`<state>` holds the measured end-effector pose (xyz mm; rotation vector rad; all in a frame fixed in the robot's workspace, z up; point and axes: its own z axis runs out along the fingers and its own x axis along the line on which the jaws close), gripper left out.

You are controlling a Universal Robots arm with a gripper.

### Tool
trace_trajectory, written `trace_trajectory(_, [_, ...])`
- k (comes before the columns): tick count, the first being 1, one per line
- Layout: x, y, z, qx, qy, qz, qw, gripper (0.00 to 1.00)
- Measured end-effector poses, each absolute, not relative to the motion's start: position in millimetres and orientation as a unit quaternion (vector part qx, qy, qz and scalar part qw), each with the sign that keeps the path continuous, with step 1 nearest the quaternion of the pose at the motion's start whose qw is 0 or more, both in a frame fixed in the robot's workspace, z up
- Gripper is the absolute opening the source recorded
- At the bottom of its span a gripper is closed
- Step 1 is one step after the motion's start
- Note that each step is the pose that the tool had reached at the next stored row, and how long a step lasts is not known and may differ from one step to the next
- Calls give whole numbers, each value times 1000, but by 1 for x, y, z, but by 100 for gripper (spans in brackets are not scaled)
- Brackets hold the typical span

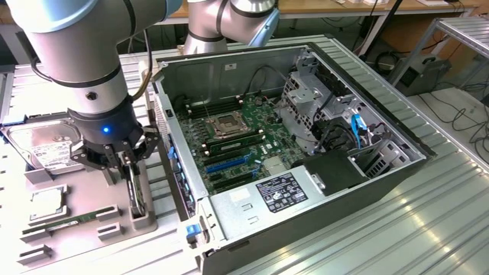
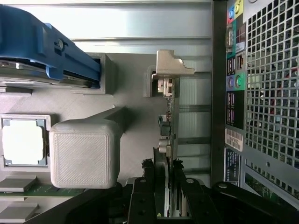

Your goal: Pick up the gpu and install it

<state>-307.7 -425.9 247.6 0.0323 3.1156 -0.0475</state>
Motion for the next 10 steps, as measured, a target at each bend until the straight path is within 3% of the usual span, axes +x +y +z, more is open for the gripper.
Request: trace_trajectory(10, [-308,-426,251,10,1000,-15,13,27])
